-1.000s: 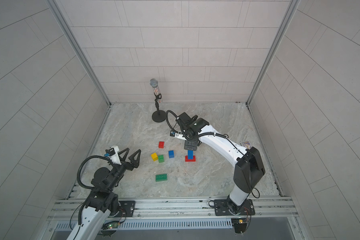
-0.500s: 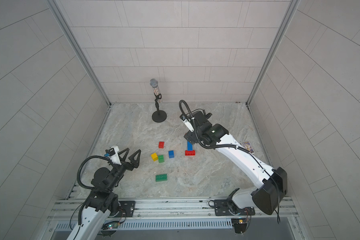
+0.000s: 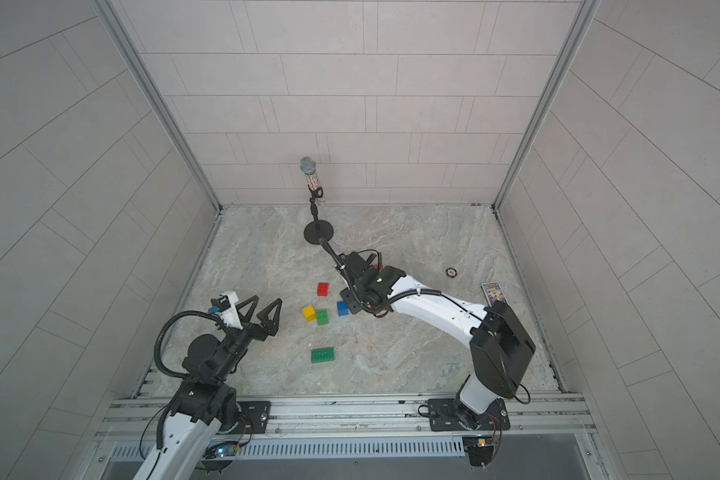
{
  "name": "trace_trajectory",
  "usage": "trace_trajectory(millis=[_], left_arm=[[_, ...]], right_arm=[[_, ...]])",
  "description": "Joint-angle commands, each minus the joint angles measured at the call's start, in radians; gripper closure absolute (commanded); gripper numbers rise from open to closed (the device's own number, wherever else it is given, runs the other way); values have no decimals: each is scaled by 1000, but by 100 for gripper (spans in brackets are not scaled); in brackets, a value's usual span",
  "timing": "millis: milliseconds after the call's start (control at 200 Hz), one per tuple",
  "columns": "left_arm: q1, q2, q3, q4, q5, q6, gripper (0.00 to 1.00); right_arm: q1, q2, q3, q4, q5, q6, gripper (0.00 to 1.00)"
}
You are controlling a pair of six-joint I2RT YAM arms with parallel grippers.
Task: Assemble the number 1 with lego
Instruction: Pick up the lego brick from the center of the board.
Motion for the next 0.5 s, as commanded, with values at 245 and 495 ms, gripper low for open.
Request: trace_trajectory(millis=[245, 495], left_arm=[[2, -4, -20, 5, -4, -9, 0], [1, 0, -21, 7, -7, -8, 0]], right_arm=[[42, 173, 111, -38, 82, 164, 33], [43, 291, 167, -46, 58, 184, 36]])
